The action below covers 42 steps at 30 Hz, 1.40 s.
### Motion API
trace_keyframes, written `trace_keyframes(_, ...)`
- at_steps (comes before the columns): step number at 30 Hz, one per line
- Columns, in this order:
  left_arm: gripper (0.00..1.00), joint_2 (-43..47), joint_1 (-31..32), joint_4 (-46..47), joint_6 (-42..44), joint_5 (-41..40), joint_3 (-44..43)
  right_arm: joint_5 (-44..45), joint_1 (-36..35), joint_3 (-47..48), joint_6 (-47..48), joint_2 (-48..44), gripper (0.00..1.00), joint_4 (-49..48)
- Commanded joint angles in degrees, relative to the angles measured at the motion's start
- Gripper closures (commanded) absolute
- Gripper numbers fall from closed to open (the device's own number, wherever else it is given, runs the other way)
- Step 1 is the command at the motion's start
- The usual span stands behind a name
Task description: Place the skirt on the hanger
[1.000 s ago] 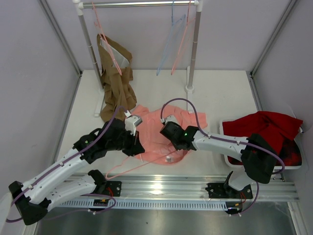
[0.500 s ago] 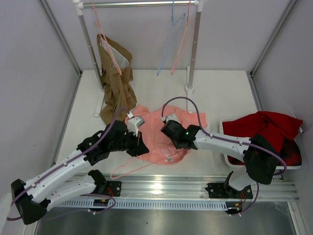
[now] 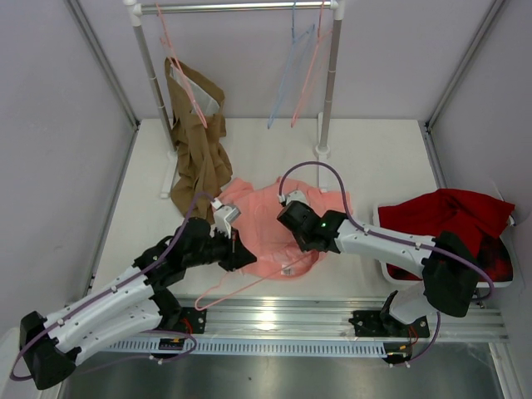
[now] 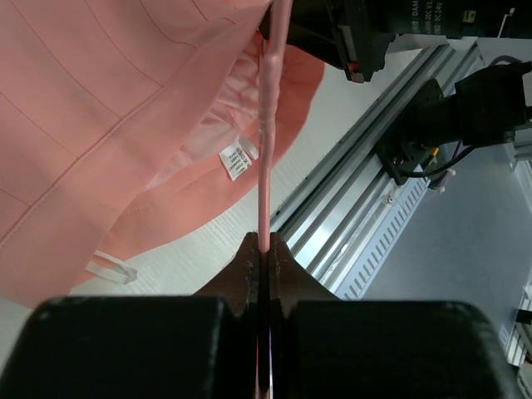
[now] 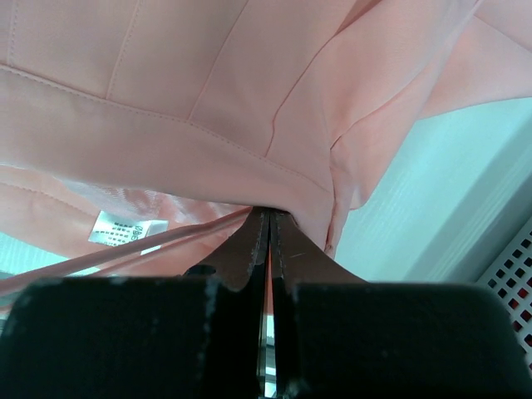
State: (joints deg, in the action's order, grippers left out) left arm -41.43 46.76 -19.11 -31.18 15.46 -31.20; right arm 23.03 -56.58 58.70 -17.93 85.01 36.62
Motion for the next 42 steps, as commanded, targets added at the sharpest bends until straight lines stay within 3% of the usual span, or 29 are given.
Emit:
trace_keyframes(1,1.00,2.3,0.3,9.4,-2.9,1.1,3.0,-0.3,0.6,0.5,-0.9,-2.6,1.00,0.7)
trace_keyframes(6,1.00,3.9,0.3,13.1,-3.9,1.3,5.4,-0.6,1.6,-0.3,-1.1,-4.2,1.00,1.3)
trace_keyframes(33,1.00,12.7,0.3,12.9,-2.9,2.0,9.0,0.3,2.7,-1.3,-2.1,-7.3,1.00,2.4)
trace_keyframes(42,1.00,9.5,0.3,22.3,-5.5,4.1,11.7,0.8,2.9,-2.1,-3.4,-9.2,1.00,3.1)
